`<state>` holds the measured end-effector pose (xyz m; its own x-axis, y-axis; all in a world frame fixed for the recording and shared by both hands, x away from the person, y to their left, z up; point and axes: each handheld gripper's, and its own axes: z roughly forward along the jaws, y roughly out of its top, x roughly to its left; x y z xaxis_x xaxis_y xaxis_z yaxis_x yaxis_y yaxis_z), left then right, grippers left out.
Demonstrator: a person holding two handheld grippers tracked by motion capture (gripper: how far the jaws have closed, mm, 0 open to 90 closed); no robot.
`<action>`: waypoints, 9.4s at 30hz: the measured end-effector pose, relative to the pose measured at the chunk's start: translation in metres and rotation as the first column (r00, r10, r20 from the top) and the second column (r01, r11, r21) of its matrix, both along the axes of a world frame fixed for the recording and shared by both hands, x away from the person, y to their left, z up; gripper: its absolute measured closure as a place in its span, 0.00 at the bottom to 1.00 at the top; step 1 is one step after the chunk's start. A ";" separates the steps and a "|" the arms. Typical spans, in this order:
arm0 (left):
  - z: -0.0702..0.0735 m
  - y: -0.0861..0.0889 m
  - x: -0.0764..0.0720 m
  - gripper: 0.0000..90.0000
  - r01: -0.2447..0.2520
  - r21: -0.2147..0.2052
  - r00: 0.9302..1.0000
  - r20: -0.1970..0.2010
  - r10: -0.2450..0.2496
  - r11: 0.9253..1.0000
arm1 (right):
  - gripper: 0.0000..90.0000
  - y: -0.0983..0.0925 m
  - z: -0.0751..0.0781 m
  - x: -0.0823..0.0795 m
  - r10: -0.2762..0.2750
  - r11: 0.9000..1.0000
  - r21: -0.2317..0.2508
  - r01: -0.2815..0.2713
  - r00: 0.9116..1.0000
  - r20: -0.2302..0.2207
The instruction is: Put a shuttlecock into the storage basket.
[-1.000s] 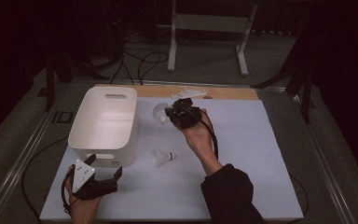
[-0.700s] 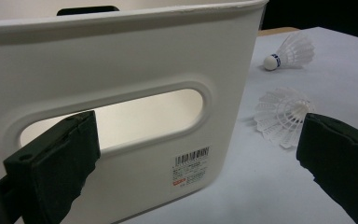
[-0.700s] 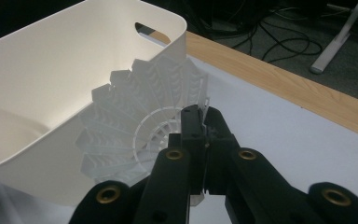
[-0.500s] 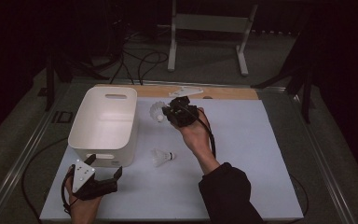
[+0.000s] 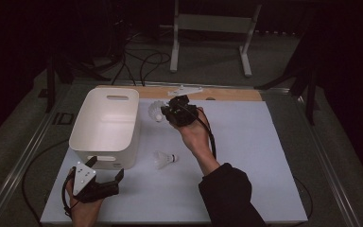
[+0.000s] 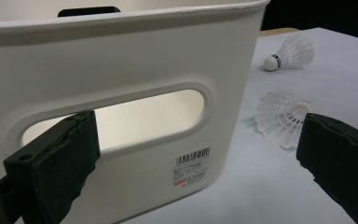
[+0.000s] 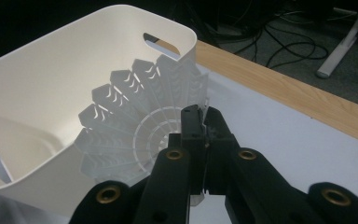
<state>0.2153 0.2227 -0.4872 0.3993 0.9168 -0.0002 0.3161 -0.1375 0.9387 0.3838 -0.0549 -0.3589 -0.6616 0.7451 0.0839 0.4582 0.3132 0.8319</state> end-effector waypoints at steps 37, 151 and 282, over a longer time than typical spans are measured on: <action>0.000 0.000 0.000 0.00 0.003 0.005 1.000 0.001 -0.003 1.000 | 0.99 0.023 0.005 0.004 0.029 1.000 -0.008 -0.028 0.999 0.027; 0.000 0.000 0.000 0.00 0.004 0.003 1.000 0.001 -0.004 1.000 | 0.09 0.016 0.012 0.014 0.049 0.998 -0.049 -0.045 0.995 0.082; 0.000 -0.001 -0.002 0.00 0.003 0.010 1.000 0.006 -0.003 1.000 | 0.09 -0.092 -0.075 0.057 -0.221 0.962 -0.184 0.201 0.971 -0.095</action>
